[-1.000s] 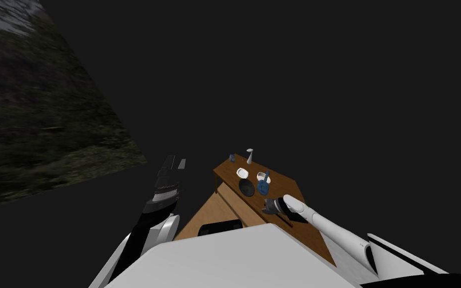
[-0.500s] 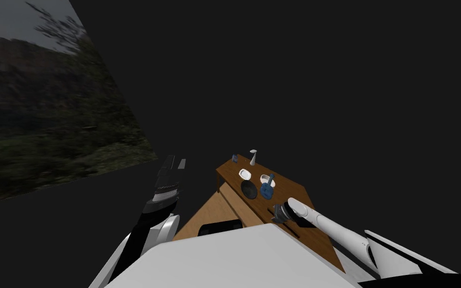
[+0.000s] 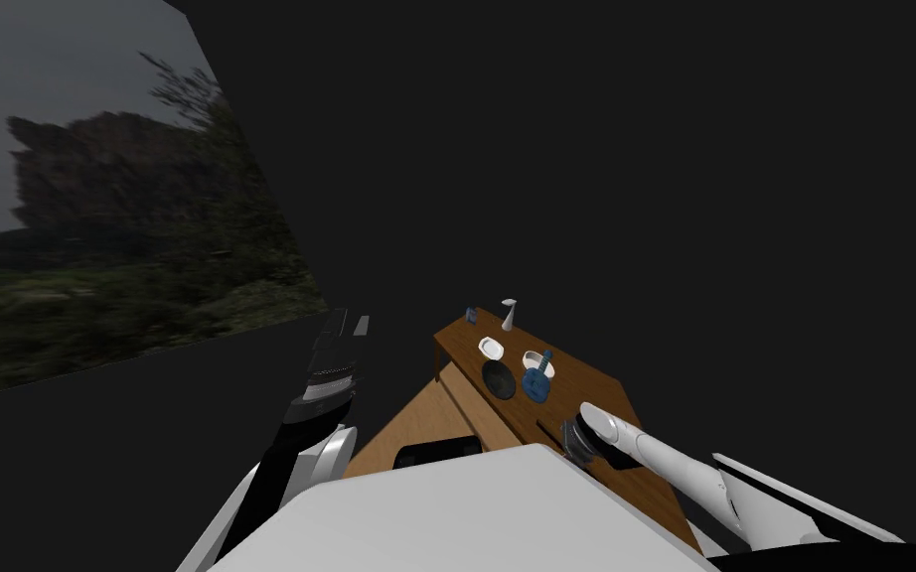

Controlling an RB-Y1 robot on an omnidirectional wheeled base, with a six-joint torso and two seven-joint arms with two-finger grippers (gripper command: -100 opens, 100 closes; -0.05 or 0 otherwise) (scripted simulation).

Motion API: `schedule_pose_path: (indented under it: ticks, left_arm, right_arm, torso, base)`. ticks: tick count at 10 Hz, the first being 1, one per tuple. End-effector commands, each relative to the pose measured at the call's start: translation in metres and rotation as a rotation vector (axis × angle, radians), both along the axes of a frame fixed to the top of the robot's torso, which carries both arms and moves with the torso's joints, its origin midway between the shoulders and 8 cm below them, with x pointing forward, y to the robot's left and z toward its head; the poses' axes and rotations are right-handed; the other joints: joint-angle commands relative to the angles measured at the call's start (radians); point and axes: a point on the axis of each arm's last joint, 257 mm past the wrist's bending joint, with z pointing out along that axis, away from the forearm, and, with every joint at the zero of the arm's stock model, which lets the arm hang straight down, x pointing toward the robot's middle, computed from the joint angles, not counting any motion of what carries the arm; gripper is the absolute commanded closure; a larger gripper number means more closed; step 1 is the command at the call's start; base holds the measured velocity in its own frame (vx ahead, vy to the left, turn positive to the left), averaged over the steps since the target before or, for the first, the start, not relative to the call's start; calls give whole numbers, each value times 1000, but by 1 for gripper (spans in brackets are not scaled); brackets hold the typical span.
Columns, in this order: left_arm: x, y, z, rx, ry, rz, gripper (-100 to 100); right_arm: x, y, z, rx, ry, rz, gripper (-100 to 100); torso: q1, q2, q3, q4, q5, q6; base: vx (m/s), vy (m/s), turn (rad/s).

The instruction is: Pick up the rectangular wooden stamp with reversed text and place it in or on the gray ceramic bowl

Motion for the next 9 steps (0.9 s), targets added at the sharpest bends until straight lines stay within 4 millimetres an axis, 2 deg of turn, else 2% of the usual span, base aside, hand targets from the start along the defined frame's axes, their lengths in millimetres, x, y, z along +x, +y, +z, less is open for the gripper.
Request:
schedule_pose_path:
  ticks: [1,2,3,5,6,7,9]
  left_arm:
    - [0,0,0,0,0,0,0]
    - [0,0,0,0,0,0,0]
    - [0,0,0,0,0,0,0]
    - [0,0,0,0,0,0,0]
    - [0,0,0,0,0,0,0]
    - [0,0,0,0,0,0,0]
    - [0,0,0,0,0,0,0]
  right_arm:
    - [0,0,0,0,0,0,-100]
    - [-2,-1,0,-3,4,2,0]
    - [-11,5,-13,-2,2,-6,-100]
    - [-20,10,-23,-2,2,-13,-100]
    - [-18,9,-20,0,4,-11,-100]
    - [-18,9,-20,-2,2,-11,100]
    - [-18,10,-21,0,3,-10,100]
  torso:
    - [0,0,0,0,0,0]
    - [0,0,0,0,0,0]
    - [1,0,0,0,0,0]
    - [-1,-2,-1,0,0,0]
    - [-1,-3,-2,-1,0,0]
    - [0,-2,-1,0,0,0]
    - [0,-1,-1,0,0,0]
  base:
    - [-2,-8,17]
    - [0,0,0]
    - [18,-31,68]
    - [41,-38,50]
    - [15,-15,6]
    - [0,0,0]
    - [0,0,0]
